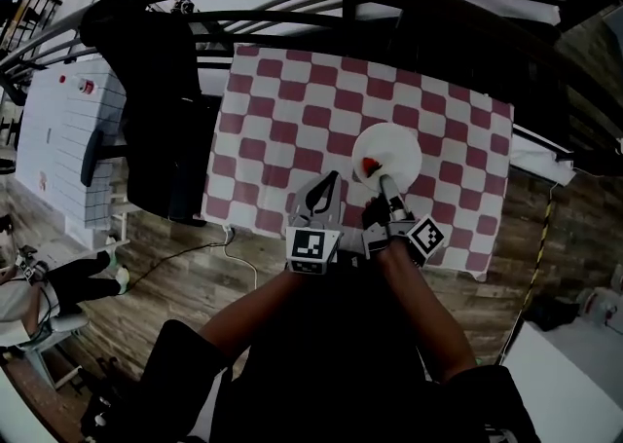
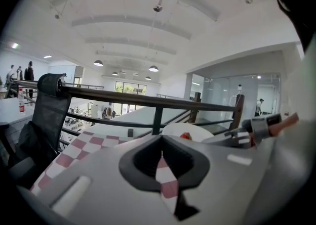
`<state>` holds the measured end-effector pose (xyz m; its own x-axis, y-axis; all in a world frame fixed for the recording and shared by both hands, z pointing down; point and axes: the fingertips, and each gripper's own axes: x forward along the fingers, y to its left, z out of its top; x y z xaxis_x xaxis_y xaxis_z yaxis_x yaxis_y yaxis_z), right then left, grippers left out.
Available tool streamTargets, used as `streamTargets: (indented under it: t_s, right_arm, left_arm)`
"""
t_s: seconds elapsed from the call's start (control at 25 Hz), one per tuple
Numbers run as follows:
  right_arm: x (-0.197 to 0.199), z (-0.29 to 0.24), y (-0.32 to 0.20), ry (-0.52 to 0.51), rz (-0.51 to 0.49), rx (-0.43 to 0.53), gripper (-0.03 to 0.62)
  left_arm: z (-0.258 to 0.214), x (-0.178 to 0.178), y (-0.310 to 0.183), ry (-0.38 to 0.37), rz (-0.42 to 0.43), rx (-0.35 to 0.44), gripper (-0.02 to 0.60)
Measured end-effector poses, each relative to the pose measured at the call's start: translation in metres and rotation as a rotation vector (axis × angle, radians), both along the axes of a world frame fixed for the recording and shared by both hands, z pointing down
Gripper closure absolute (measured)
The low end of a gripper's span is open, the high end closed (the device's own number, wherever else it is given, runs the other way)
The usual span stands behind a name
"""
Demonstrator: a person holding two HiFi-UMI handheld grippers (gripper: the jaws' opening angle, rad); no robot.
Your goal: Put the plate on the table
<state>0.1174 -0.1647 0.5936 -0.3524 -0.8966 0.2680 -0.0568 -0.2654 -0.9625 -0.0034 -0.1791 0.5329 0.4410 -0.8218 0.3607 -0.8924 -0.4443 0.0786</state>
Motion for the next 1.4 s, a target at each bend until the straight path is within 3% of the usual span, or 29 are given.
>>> streamTargets:
  t_s: [0.24, 0.52, 0.8, 1.04, 1.16, 1.4]
  right_arm:
    - [0.014, 0.033, -0.027, 0.02, -0.061, 0.035, 0.576]
    - [0.009, 0.079, -0.043, -0.018, -0.118, -0.011, 0.576]
    - [0.009, 0.126, -0.049, -0.015, -0.163, -0.061, 0.576]
    - [0.016, 0.148, -0.059, 0.018, -0.196, -0.073, 0.576]
    - [0.008, 0.152, -0.065, -0.012, -0.226, -0.026, 0.576]
    - [0.001, 0.168, -0.057, -0.033, -0.237, -0.05, 0.576]
  left_arm:
    - [0.012, 0.011, -0.02, 0.014, -0.035, -0.012, 0.572]
    - [0.032, 0.008, -0.031, -0.005, -0.068, -0.072, 0.572]
    - [0.05, 0.013, -0.033, -0.017, -0.066, -0.082, 0.572]
    - [0.054, 0.016, -0.033, -0.012, -0.059, -0.071, 0.572]
    - [0.054, 0.012, -0.031, -0.008, -0.072, -0.079, 0.572]
    - [0.06, 0.002, -0.026, -0.044, -0.075, -0.102, 0.572]
